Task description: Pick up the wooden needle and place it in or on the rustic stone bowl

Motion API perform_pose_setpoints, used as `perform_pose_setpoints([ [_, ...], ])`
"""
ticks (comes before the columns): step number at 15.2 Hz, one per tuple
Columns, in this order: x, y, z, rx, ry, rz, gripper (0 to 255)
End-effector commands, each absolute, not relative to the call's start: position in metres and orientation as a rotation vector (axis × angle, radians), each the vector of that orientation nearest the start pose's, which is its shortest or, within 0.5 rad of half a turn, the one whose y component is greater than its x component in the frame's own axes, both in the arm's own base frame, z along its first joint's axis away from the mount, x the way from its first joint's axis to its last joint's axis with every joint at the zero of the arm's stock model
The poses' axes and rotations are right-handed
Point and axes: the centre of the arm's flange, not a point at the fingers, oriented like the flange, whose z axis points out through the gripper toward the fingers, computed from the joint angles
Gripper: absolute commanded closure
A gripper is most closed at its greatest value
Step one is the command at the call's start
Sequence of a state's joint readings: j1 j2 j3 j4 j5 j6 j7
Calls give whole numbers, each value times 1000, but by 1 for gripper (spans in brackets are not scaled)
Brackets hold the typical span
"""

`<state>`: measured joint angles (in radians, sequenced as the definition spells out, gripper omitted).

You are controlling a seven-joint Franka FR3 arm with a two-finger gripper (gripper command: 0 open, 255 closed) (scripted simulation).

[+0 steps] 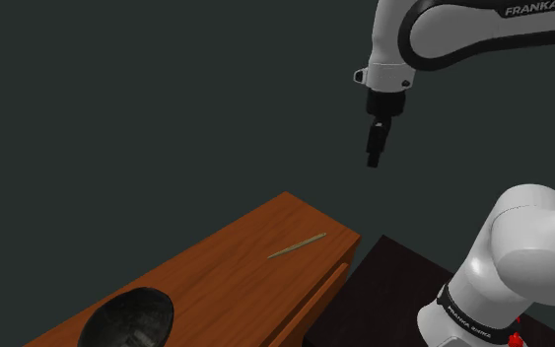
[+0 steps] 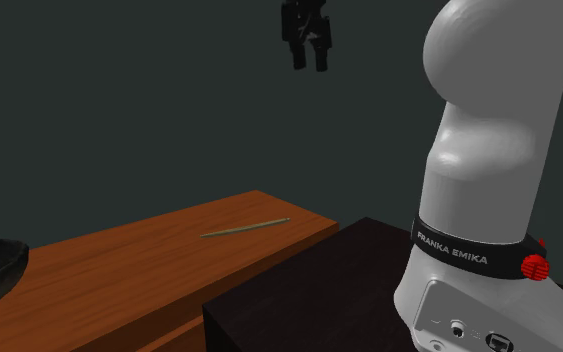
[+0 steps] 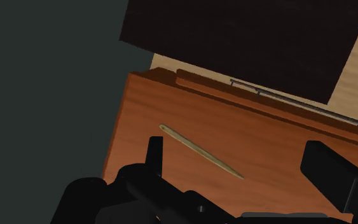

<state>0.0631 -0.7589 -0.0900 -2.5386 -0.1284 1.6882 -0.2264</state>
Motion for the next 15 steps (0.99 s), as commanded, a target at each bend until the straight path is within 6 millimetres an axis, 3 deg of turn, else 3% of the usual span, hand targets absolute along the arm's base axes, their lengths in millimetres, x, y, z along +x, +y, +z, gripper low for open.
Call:
perform_pose_setpoints([
  [1,326,-27,480,-3140,-518,146,0],
  [8,362,-33,396,-3014,-912,117,0],
  [15,399,-25,313,-2839,-1282,86,0],
])
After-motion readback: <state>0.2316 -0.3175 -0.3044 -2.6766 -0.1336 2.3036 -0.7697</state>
